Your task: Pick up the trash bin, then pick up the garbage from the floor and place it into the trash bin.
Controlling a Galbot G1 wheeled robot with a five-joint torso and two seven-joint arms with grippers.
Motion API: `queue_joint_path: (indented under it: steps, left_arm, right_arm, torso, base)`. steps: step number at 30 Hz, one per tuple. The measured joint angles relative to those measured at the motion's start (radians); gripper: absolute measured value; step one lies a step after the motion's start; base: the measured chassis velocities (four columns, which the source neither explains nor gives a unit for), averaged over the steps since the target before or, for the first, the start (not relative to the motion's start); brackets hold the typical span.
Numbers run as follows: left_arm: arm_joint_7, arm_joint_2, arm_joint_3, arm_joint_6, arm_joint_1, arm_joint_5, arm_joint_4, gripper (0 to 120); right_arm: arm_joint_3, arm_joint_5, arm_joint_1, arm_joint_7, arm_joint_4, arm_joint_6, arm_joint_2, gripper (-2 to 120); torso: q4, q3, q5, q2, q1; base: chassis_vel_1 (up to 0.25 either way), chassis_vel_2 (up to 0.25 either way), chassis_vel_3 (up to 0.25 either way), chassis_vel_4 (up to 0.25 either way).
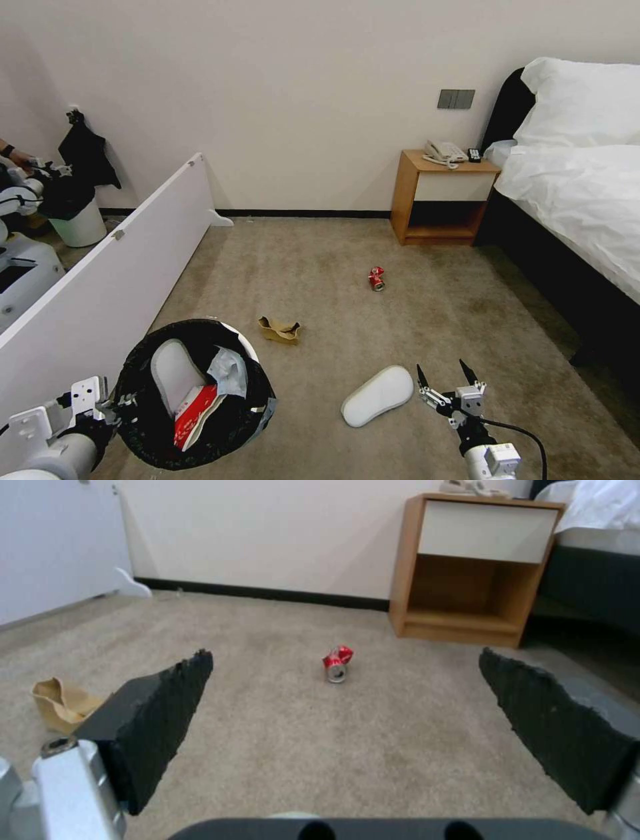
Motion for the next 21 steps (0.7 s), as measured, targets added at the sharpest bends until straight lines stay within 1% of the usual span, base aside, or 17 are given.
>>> queue_joint_path:
  steps: [21]
  left_arm:
    - [0.000,0.002,0.001,0.000,-0.003,-0.002,0.000,0]
  right_arm:
    - [-0.008,0.017,0.005,-0.008,-0.004,-0.001,-0.003,100]
  torso:
    - [0.0001,0.000,0.0000,0.000,0.000]
  base:
    - [-0.064,0.071,0.068,-0.066]
